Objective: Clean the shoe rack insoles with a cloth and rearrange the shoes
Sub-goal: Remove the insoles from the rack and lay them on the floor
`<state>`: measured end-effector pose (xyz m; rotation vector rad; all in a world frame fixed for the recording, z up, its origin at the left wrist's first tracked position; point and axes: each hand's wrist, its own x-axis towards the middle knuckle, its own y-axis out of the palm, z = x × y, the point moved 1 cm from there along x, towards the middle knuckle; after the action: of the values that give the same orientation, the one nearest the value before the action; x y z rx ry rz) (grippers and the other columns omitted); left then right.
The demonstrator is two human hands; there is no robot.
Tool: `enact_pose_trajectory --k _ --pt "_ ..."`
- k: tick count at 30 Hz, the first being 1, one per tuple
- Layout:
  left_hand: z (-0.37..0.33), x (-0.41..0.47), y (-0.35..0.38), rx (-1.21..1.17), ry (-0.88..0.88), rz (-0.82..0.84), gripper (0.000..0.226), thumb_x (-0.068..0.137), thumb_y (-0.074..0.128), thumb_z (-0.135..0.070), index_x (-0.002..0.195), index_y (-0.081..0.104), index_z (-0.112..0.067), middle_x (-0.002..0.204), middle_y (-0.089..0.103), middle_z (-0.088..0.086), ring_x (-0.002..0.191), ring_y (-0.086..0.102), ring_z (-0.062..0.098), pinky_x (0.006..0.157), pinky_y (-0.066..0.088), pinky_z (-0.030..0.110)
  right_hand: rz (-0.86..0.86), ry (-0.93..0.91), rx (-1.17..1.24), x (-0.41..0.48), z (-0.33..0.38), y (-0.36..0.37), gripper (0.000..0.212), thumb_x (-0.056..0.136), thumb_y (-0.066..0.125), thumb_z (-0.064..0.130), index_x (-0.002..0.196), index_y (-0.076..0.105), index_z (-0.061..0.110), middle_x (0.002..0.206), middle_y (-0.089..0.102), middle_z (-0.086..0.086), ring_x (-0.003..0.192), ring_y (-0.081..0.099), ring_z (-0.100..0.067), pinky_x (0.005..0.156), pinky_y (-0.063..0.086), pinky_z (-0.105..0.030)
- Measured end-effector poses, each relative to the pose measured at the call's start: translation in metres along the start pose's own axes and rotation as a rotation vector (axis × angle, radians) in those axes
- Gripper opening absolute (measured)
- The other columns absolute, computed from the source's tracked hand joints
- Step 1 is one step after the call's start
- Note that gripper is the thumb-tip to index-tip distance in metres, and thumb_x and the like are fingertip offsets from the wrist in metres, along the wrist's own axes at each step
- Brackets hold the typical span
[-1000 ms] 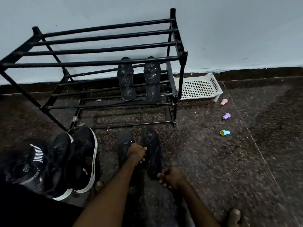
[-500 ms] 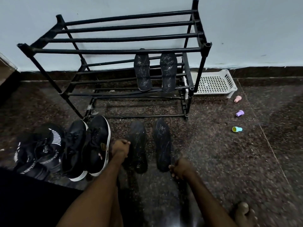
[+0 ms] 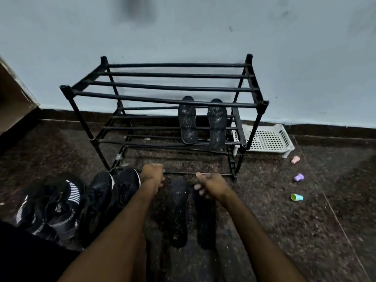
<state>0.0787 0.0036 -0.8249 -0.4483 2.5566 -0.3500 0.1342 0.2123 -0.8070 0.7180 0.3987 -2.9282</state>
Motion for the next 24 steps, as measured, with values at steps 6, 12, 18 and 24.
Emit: enact_pose_trajectory --k 6,12,18,24 --pt "-0.075 -0.013 0.001 -0.115 0.082 0.059 0.021 0.095 0.052 -0.014 0.078 0.063 -0.017 0.073 0.064 0.002 0.047 0.048 0.014 0.043 0.037 0.017 -0.150 0.041 0.202 0.038 0.081 0.019 0.041 0.100 0.048 0.045 0.100 0.062 0.006 0.083 0.070 -0.008 0.049 0.056 -0.012 0.039 0.042 -0.020" --pt "-0.073 -0.014 0.025 -0.226 0.018 0.131 0.018 0.097 0.051 -0.017 0.086 0.066 -0.018 0.074 0.066 -0.003 0.050 0.051 0.013 0.044 0.040 0.020 -0.304 0.102 0.378 0.069 0.091 0.025 0.038 0.100 0.052 0.039 0.076 0.061 0.011 0.063 0.067 -0.002 0.036 0.054 -0.007 0.040 0.037 -0.017" --pt "-0.051 -0.017 0.020 -0.278 -0.063 0.146 0.018 0.100 0.049 -0.021 0.106 0.066 -0.019 0.079 0.068 -0.004 0.056 0.054 0.011 0.047 0.043 0.021 -0.367 0.087 0.347 0.077 0.096 0.025 0.029 0.098 0.055 0.022 0.072 0.062 0.013 0.063 0.067 -0.003 0.033 0.050 -0.005 0.035 0.029 -0.016" --pt "-0.052 -0.043 0.017 -0.379 -0.081 0.295 0.034 0.106 0.040 -0.031 0.123 0.060 -0.009 0.108 0.071 0.006 0.085 0.068 0.024 0.068 0.054 0.036 -0.313 -0.008 0.424 0.026 0.080 0.031 0.022 0.094 0.059 0.019 0.075 0.066 0.011 0.068 0.069 -0.006 0.041 0.052 -0.010 0.040 0.034 -0.019"
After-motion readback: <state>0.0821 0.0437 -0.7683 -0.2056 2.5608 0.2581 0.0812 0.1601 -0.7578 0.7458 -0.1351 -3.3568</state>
